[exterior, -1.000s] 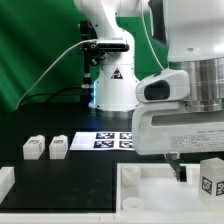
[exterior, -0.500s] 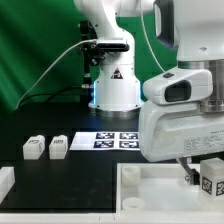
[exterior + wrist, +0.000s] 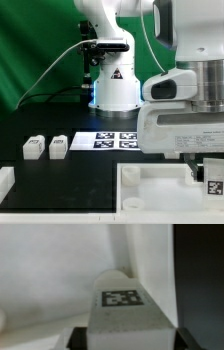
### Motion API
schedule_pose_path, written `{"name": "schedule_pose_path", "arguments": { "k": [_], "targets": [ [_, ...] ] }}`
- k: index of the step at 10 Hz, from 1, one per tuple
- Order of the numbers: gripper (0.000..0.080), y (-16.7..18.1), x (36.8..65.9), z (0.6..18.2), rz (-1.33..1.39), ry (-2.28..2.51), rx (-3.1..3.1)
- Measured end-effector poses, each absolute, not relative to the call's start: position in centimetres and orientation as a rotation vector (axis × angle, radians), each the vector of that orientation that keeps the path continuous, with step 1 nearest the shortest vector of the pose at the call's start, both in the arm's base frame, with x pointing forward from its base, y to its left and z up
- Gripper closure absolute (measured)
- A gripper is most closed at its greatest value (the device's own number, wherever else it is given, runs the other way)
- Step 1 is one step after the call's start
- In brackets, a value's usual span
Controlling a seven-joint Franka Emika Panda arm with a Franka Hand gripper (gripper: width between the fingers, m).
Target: Assemble one leg
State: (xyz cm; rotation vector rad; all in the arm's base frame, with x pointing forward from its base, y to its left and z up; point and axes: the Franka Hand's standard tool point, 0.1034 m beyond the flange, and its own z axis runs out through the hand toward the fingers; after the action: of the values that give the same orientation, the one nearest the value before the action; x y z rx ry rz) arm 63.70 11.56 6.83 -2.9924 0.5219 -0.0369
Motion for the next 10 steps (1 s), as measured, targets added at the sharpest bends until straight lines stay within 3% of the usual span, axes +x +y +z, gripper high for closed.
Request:
{"name": "schedule_pose_path", "arguments": {
  "k": [5, 10],
  "targets": [
    [0.0506, 11.32, 63.45, 6.75, 0.062, 1.720, -2.451],
    [0.0506, 11.39, 63.33, 6.81, 0.178, 2.288, -1.890]
  ]
}}
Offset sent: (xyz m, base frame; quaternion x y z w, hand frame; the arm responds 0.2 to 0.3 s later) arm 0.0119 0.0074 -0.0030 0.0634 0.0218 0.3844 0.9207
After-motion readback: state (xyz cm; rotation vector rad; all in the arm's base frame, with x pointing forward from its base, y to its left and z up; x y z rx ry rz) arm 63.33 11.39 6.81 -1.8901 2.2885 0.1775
